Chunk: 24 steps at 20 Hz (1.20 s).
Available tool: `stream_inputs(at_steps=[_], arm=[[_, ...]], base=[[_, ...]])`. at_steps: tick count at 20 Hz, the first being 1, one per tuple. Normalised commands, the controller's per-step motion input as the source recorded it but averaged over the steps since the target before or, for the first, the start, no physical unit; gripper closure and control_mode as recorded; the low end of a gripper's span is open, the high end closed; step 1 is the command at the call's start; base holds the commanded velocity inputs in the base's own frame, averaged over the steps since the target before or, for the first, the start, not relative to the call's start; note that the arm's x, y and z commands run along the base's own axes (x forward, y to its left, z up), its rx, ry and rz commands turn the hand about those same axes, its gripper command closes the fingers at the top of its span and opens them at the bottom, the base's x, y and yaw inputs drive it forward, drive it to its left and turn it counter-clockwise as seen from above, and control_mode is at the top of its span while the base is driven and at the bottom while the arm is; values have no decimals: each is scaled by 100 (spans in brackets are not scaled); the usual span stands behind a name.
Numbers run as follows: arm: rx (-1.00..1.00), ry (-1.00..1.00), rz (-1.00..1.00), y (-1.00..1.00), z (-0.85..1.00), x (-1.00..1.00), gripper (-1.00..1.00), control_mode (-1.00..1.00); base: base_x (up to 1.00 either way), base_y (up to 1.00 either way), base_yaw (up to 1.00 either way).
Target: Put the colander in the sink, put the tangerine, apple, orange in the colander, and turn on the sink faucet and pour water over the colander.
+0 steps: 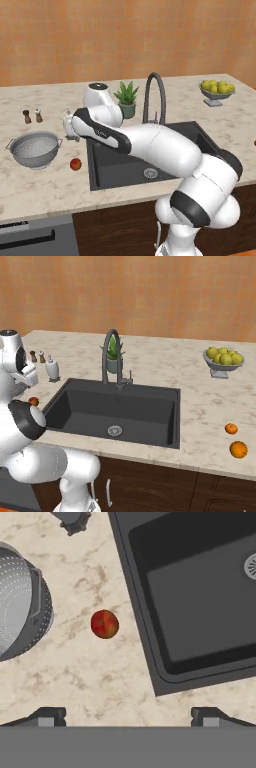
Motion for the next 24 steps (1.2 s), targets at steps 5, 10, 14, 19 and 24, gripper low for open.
stream_inputs(at_steps=[5,10,14,19,24], arm=[[1,1,0,60,-9,39,-100,-100],[9,1,0,40,-14,41,-100,-100],[3,0,0,42,-23,33,-100,-100],[0,0,0,15,-25,20,-100,-100],[0,0,0,10,-24,36,-100,-100]], base=[[0,0,0],[0,0,0],[0,0,0],[0,0,0],[0,0,0]])
